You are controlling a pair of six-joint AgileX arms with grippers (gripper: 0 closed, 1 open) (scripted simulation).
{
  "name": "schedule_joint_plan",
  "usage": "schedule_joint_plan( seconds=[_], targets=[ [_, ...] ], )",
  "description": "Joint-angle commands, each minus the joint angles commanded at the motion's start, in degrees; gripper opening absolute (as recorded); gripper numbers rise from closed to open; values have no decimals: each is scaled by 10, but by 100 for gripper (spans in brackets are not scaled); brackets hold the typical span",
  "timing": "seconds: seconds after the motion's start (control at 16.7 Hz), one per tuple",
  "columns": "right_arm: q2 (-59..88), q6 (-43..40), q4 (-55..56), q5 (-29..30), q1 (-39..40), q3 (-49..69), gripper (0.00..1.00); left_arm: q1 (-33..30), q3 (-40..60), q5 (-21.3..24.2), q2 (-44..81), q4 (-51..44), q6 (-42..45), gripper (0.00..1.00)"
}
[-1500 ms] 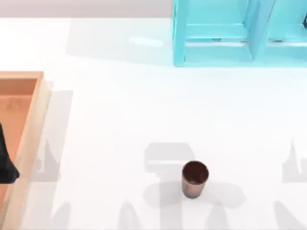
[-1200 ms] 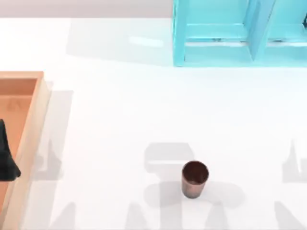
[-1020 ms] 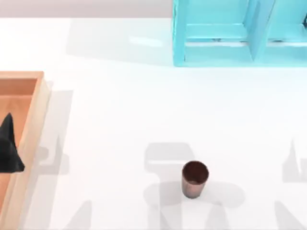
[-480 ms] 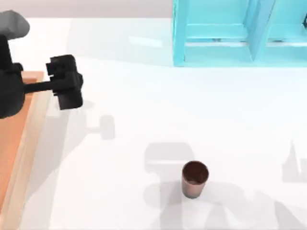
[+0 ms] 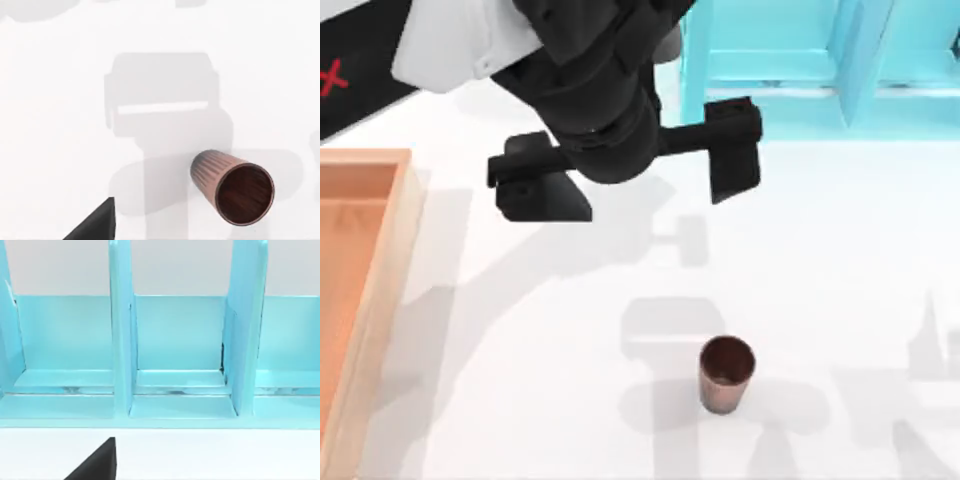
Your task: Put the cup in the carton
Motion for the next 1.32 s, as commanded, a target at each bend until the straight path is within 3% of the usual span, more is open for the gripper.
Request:
schedule_joint_plan(
  seconds=[0.3, 0.54, 1.02, 1.32],
  targets=[
    [0, 0, 0, 0, 0, 0, 100, -91, 196, 0, 203, -135, -88, 100],
    [0, 0, 0, 0, 0, 0, 100, -127, 274, 1, 284, -189, -123, 100],
    [0, 0, 0, 0, 0, 0, 100, -128, 270, 1, 290, -183, -124, 100],
    [0, 0, 0, 0, 0, 0, 100, -127, 157, 1, 294, -64, -123, 100]
  ],
)
